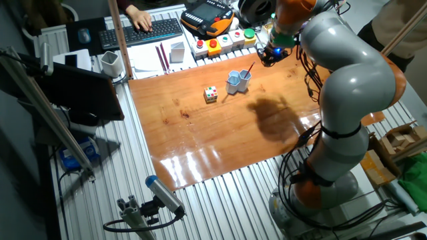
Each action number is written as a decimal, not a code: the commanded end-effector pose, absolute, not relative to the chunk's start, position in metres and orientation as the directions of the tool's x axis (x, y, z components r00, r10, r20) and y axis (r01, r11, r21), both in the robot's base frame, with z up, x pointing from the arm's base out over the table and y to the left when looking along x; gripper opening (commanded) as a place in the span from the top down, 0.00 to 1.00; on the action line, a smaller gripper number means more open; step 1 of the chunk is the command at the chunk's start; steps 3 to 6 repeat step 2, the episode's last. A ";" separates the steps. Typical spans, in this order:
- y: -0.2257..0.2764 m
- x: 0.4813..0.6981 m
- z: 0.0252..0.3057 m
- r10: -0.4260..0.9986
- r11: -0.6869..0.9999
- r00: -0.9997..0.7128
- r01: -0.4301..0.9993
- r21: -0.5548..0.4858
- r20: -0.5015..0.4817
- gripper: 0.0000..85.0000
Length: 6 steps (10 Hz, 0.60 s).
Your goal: Put the pen into the pen holder
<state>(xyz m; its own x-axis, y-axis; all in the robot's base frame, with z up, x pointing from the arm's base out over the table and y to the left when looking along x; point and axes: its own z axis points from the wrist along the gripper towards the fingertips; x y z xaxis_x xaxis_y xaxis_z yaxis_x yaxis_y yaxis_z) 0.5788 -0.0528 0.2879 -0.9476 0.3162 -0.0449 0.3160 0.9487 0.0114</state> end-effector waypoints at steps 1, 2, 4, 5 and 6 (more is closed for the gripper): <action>-0.052 0.578 0.287 0.300 0.954 -0.953 0.300 0.013 -0.045 0.99; -0.051 0.578 0.287 0.301 0.953 -0.952 0.301 0.013 -0.045 0.99; -0.051 0.578 0.287 0.301 0.953 -0.952 0.301 0.013 -0.045 0.99; -0.051 0.578 0.287 0.301 0.953 -0.952 0.301 0.013 -0.045 0.99; -0.051 0.578 0.287 0.301 0.953 -0.952 0.301 0.013 -0.045 0.99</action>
